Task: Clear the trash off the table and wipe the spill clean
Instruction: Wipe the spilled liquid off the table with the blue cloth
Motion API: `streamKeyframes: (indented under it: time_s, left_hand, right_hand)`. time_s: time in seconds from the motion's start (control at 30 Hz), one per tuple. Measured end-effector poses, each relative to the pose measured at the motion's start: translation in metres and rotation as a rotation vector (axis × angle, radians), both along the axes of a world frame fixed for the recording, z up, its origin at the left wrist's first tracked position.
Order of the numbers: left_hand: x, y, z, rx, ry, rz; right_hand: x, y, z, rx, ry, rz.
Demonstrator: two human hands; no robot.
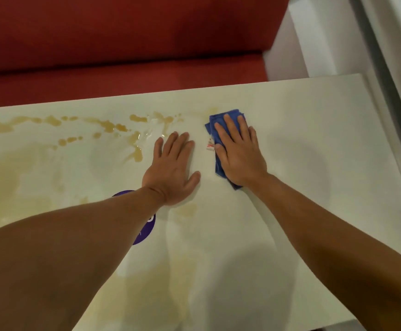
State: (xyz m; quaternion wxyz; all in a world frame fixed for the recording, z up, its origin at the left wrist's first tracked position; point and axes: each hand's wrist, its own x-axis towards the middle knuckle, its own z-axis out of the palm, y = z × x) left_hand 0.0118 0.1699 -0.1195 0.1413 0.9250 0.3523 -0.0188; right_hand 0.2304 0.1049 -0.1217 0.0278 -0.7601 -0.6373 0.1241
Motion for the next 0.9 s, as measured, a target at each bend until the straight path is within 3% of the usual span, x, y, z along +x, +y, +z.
streamKeyframes:
  time_s: [0.13, 0.3, 0.37, 0.43, 0.47, 0.57, 0.67, 0.9]
  left_hand:
    - [-0.001, -0.001, 0.001, 0.005, -0.007, 0.008]
    - [-0.001, -0.001, 0.004, -0.005, -0.036, 0.018]
    - [-0.001, -0.001, 0.004, -0.013, -0.045, 0.024]
    - [-0.001, 0.0, 0.004, -0.015, -0.042, 0.02]
    - [-0.001, 0.0, 0.005, -0.012, -0.035, 0.015]
    - [-0.001, 0.0, 0.005, -0.007, -0.017, 0.007]
    - [-0.001, 0.0, 0.003, 0.002, -0.021, 0.009]
    - [0.0, -0.001, -0.001, 0.019, -0.034, 0.038]
  right_hand:
    - [0.008, 0.039, 0.001, 0.014, 0.013, -0.042]
    - [-0.019, -0.013, 0.005, 0.042, 0.092, -0.118]
    - [-0.031, -0.045, 0.011, 0.073, 0.314, -0.119]
    - [-0.023, -0.065, 0.025, 0.142, 0.628, -0.263]
    - [-0.013, -0.071, 0.032, 0.189, 0.685, -0.377]
    - [0.026, -0.082, 0.033, 0.113, 0.439, -0.588]
    - [0.03, -0.089, 0.011, -0.011, 0.096, -0.503]
    - [0.029, -0.09, 0.0, -0.009, -0.038, -0.465]
